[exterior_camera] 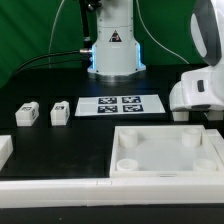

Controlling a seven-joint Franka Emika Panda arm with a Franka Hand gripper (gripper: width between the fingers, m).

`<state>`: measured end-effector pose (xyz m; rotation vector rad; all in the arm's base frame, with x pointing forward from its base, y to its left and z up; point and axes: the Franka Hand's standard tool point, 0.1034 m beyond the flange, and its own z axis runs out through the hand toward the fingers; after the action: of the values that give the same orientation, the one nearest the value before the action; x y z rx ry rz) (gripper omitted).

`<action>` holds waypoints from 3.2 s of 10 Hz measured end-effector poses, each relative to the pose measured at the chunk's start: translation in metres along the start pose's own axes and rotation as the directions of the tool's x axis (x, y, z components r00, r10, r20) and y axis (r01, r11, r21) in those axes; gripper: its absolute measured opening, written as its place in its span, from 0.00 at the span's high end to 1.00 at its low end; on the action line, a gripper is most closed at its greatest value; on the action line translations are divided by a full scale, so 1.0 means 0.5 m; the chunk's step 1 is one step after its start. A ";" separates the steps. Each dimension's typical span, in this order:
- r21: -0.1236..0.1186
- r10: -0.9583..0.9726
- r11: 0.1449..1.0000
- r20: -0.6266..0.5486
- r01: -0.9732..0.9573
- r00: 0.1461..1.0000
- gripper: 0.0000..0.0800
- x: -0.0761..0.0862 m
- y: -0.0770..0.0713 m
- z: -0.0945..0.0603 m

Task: Assemble one leg

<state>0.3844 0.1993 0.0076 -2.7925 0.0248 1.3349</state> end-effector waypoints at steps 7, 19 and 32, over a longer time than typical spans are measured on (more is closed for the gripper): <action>0.031 0.008 0.999 0.000 -0.008 1.000 0.64 -0.054 0.070 -0.101; 0.058 0.007 0.997 -0.703 0.047 0.711 0.64 -0.052 0.118 -0.213; -0.102 -0.140 0.985 -0.946 0.140 0.292 0.64 0.007 0.163 -0.365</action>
Offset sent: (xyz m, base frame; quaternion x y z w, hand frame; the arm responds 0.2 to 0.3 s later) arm -0.0011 -0.0171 0.0243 0.0032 -0.0179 -0.0065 0.9998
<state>0.5256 0.1089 0.1167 -2.9803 -0.1776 -0.5669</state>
